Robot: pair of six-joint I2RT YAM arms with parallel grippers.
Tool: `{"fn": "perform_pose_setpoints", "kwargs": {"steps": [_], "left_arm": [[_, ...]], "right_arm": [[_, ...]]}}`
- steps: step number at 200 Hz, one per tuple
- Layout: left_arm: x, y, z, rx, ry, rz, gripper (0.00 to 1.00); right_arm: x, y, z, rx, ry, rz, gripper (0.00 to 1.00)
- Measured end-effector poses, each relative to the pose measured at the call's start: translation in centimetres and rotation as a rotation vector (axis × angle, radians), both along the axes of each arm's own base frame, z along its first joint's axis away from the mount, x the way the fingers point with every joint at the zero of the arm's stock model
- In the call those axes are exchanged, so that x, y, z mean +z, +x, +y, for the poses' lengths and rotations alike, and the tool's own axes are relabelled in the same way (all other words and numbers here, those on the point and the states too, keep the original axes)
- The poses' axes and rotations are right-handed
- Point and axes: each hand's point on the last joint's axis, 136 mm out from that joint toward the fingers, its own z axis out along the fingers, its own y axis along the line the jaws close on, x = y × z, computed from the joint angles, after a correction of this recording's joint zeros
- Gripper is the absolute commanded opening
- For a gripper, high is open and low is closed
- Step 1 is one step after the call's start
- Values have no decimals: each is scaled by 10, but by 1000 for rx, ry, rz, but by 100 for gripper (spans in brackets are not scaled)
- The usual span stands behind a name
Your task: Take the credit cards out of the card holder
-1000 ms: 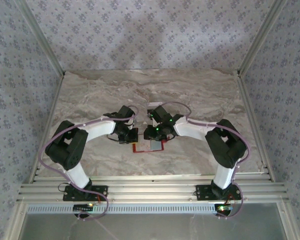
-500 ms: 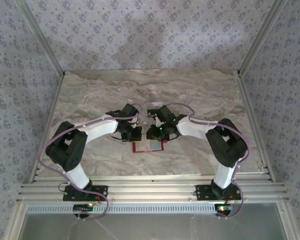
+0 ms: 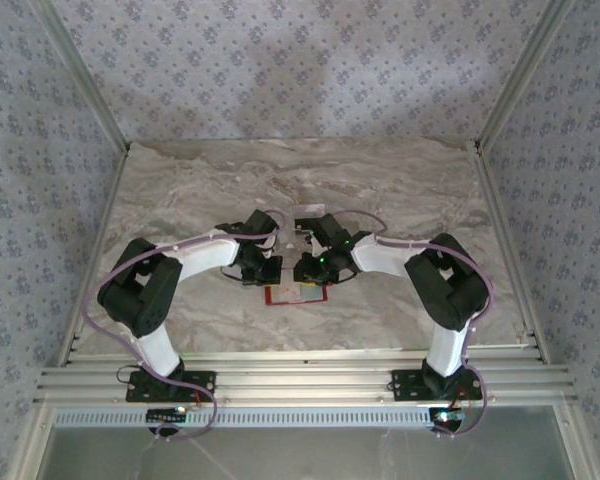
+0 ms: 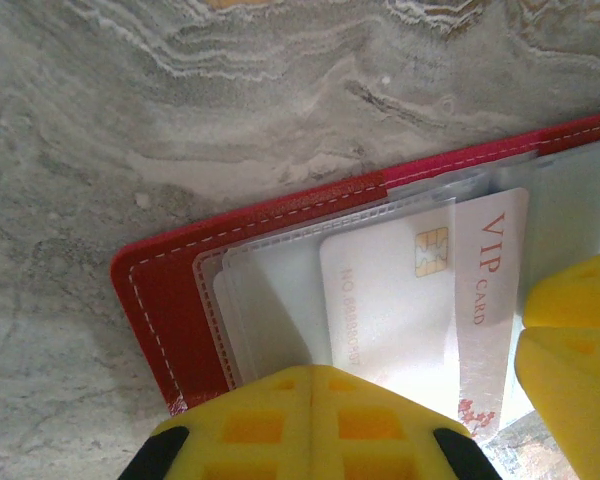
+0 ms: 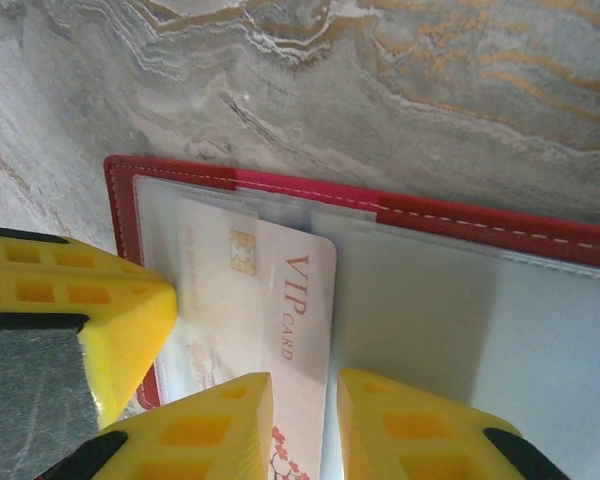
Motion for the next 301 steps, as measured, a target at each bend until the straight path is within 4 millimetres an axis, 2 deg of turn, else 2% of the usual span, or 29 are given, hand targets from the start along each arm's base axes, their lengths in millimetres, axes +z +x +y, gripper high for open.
{"fn": "perform_pose_setpoints", "kwargs": {"steps": [35,167,216,261,301], "left_arm": [[0,0,0,-4,0,-1,2],[-1,0,0,-4,1,1,0],[-1,0,1,-2,5,-1,0],[-1,0,1,-3,5,-1,0],[-1,0,0,-3,4,-2,1]], "right_arm": [[-5,-1,1,5,8,8,24],[-1,-3,12,-20,166,48,19],[3,-1,15,-26,203,52,9],[9,0,11,-26,198,31,8],[14,2,-9,-52,168,8,7]]}}
